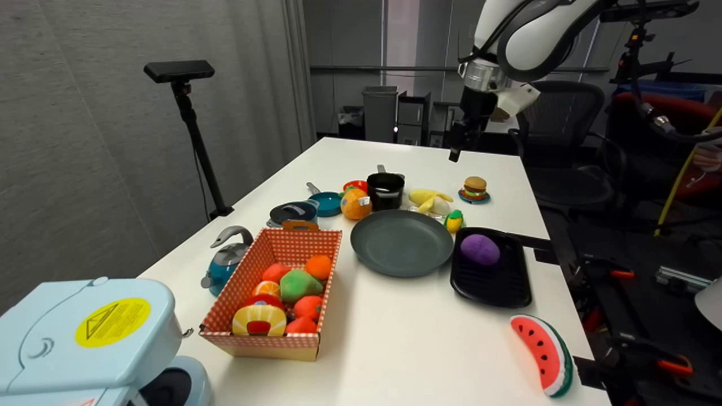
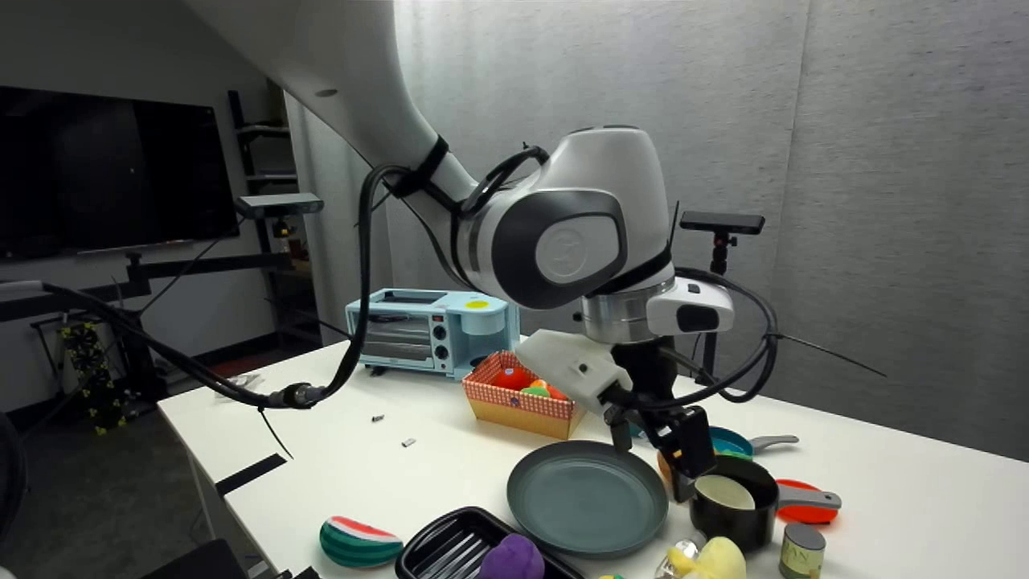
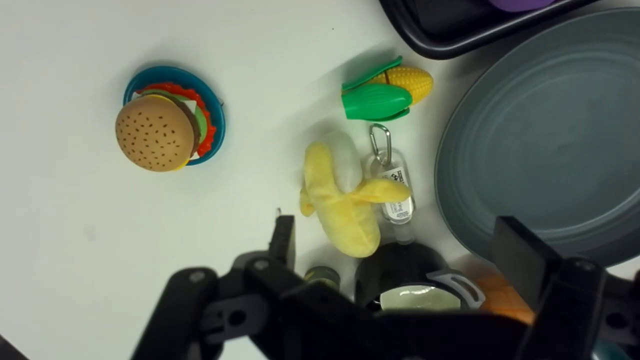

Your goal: Put the banana plush toy on the black tray

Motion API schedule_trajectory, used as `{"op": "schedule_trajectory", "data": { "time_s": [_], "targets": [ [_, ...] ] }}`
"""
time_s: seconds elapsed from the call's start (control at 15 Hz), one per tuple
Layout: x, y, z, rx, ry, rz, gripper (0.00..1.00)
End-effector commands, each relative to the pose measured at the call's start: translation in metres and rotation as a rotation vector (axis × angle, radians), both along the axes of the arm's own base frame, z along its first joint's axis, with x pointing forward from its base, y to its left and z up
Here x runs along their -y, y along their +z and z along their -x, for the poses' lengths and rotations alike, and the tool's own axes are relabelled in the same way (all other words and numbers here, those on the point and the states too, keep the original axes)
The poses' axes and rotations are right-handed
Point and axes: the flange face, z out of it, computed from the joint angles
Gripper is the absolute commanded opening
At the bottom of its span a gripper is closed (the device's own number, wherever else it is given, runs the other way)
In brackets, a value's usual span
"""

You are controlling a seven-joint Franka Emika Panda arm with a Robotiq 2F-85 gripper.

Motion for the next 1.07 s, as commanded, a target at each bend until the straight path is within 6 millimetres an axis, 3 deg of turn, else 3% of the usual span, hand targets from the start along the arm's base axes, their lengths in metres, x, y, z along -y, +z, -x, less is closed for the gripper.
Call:
{"op": "schedule_trajectory", "data": {
  "time_s": [0.0, 0.6, 1.0],
  "targets": [
    [0.02, -0.016, -0.019, 0.005, -0.045, 0.031, 1.0],
    [0.044, -0.063, -0.041, -0.03, -0.061, 0.053, 1.0],
    [0.05, -0.092, -0.061, -0.029, -0.038, 0.072, 0.97]
  ]
}}
